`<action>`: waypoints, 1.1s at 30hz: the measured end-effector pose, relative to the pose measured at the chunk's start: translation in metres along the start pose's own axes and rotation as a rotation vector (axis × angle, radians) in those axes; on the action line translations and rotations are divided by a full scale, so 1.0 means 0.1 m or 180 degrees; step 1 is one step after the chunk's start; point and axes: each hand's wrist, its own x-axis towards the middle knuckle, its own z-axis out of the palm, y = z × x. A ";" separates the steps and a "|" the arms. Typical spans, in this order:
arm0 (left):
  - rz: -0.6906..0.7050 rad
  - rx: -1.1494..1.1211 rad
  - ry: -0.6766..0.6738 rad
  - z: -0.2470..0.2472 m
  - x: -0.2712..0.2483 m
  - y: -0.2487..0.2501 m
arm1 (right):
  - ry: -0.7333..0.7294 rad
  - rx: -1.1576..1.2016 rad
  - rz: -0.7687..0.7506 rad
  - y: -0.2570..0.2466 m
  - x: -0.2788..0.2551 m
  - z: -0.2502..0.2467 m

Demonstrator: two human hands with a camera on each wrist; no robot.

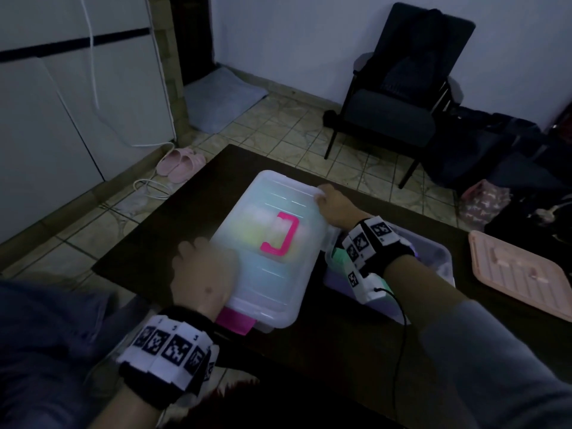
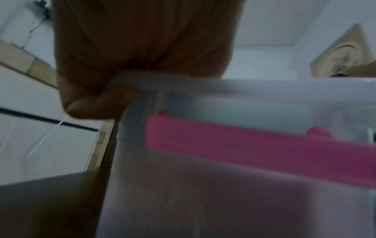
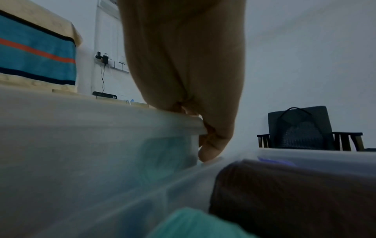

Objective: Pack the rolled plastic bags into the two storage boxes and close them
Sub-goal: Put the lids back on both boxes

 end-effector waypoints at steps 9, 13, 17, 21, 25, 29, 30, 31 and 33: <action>0.0330 0.0135 -0.0097 -0.10 0.25 0.10 | 0.0348 -0.0192 0.0437 0.12 -0.14 0.01; 0.0707 0.0413 -0.0289 -0.10 0.50 0.25 | 0.0470 -0.0368 0.0546 0.25 -0.34 -0.10; 0.1044 0.0596 -0.0351 -0.04 0.65 0.46 | 0.0624 -0.0230 0.0780 0.45 -0.43 -0.19; 0.1303 0.0809 -0.0467 0.00 0.82 0.65 | 0.0645 0.0783 0.0724 0.75 -0.45 -0.29; 0.1414 0.0959 -0.0498 0.03 0.91 0.69 | 0.0698 0.0805 0.1021 1.14 -0.77 -0.33; 0.1468 0.1160 -0.0258 -0.01 0.84 0.75 | 0.0634 -0.0120 0.1410 1.24 -1.35 -0.15; 0.1541 0.1212 -0.0148 -0.05 0.79 0.79 | 0.0634 -0.0219 0.1485 1.22 -1.45 -0.08; 0.1624 0.1239 -0.0047 -0.09 0.71 0.83 | 0.0617 -0.0336 0.1496 1.16 -1.54 -0.02; 0.1844 0.1221 0.0138 -0.14 0.45 0.93 | 0.0650 -0.0569 0.1445 1.14 -1.63 0.11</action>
